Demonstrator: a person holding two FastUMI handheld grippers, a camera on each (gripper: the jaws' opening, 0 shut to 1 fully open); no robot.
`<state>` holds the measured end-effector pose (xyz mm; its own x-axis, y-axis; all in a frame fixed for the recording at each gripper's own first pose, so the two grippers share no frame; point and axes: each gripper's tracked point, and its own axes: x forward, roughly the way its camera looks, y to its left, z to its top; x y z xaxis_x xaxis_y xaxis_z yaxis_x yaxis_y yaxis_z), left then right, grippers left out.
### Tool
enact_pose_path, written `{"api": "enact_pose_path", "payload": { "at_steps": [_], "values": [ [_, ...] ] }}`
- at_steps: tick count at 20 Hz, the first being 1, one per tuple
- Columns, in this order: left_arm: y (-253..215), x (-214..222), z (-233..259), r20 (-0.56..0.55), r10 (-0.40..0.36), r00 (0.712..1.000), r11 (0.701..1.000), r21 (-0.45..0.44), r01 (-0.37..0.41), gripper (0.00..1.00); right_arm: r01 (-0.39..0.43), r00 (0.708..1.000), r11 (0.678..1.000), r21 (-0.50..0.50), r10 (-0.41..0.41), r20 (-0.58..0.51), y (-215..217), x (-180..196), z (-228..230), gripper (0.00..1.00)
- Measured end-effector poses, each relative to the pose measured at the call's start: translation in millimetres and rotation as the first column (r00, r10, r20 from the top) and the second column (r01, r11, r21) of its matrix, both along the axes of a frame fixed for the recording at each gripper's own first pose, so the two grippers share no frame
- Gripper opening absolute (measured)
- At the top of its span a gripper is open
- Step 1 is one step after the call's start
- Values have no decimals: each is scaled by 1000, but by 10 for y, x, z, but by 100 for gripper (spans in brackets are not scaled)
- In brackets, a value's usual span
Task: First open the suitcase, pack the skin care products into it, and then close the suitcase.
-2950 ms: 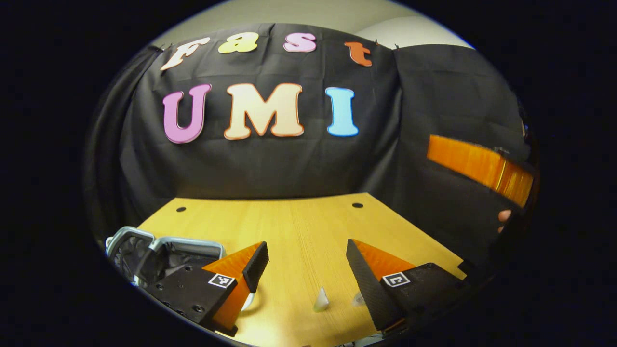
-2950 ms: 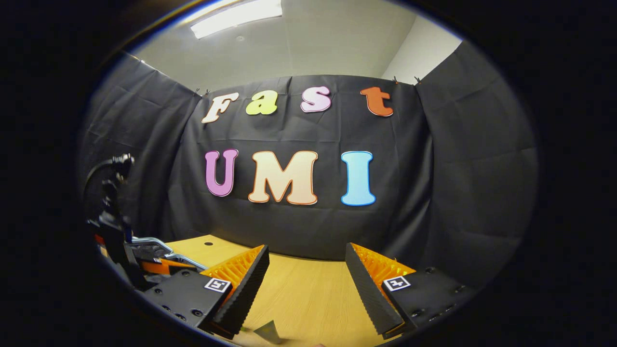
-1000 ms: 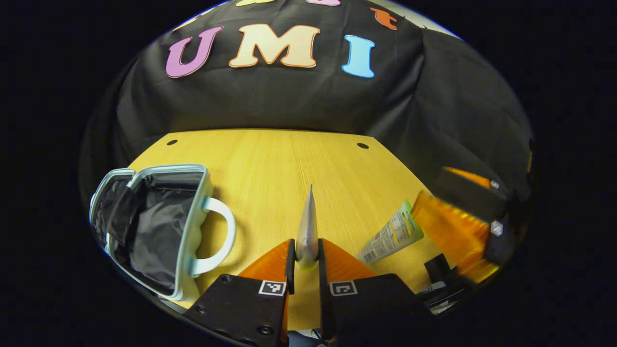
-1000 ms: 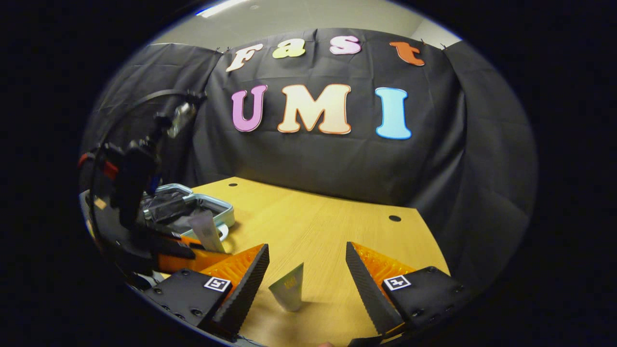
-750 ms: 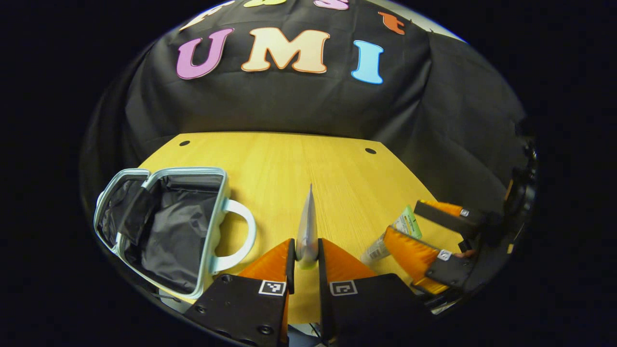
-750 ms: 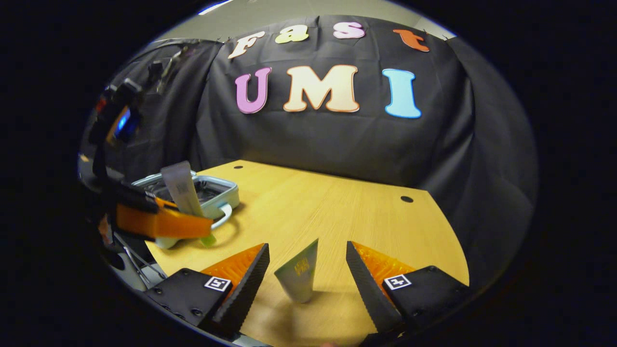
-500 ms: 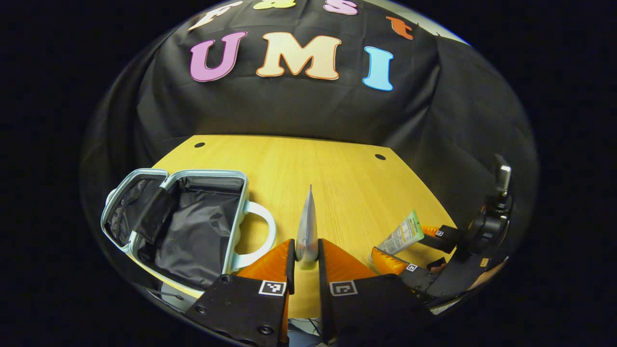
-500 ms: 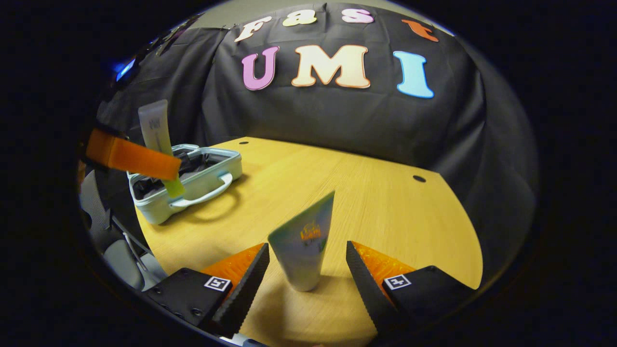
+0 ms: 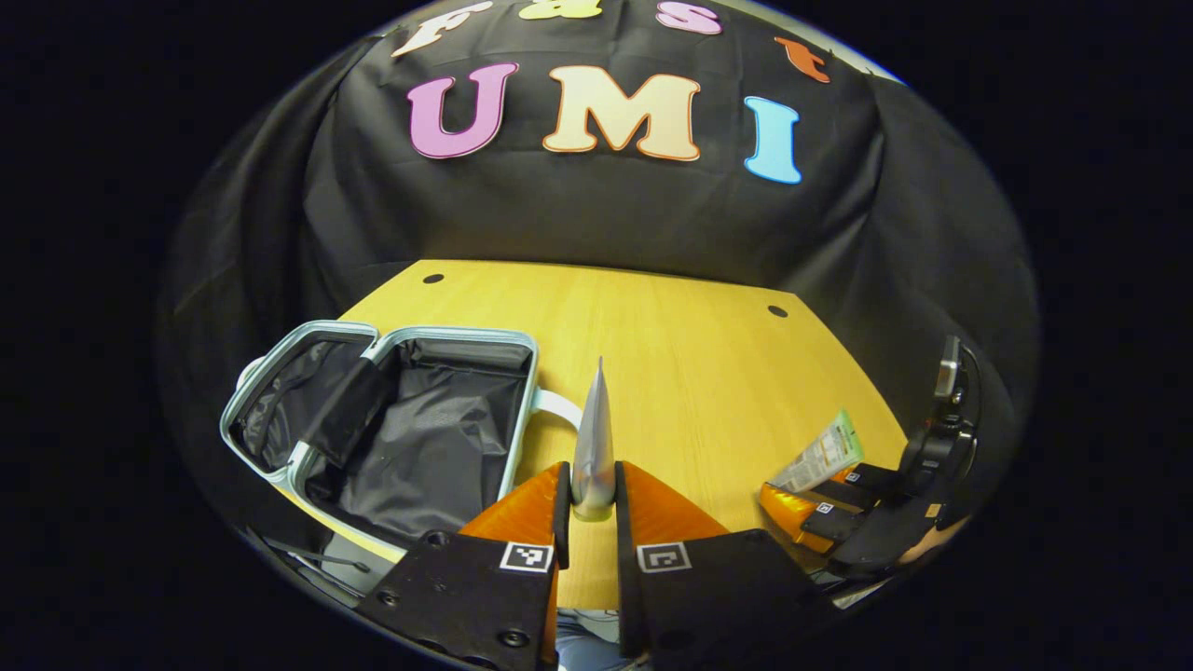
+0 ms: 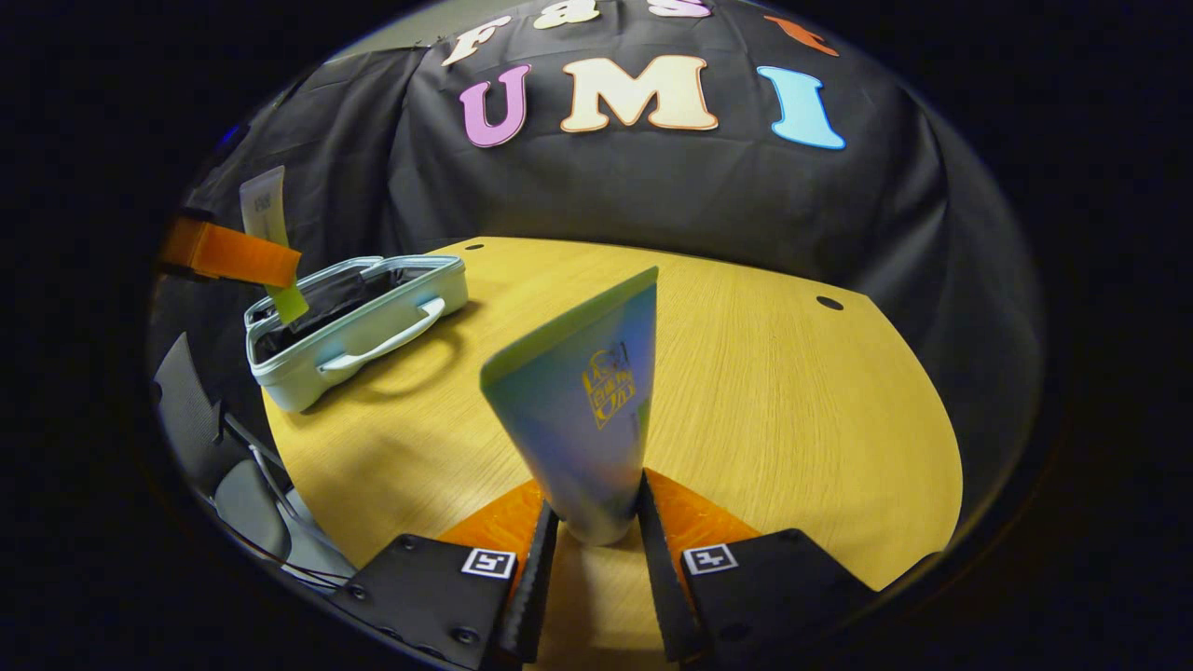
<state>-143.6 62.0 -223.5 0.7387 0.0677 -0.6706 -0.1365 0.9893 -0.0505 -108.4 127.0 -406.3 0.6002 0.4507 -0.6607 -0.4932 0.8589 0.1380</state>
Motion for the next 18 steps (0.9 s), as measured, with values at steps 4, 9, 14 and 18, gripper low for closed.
{"api": "enact_pose_path", "payload": {
  "at_steps": [4,9,14,18],
  "values": [
    [156,-54,-13,-22,33,999,999,1,-33,18,1,1000,1000,-16,-1,-1,-4,56,-1,41],
    [466,-122,-24,-40,71,997,997,40,-69,18,-16,1000,999,41,17,-21,104,38,245,36],
    [830,-170,-88,-78,83,994,996,47,-79,19,-8,1000,996,84,9,-9,350,176,657,36],
    [1201,-265,-265,-170,85,982,996,48,-78,18,-23,1000,994,107,23,-1,740,117,940,39]
  ]
}}
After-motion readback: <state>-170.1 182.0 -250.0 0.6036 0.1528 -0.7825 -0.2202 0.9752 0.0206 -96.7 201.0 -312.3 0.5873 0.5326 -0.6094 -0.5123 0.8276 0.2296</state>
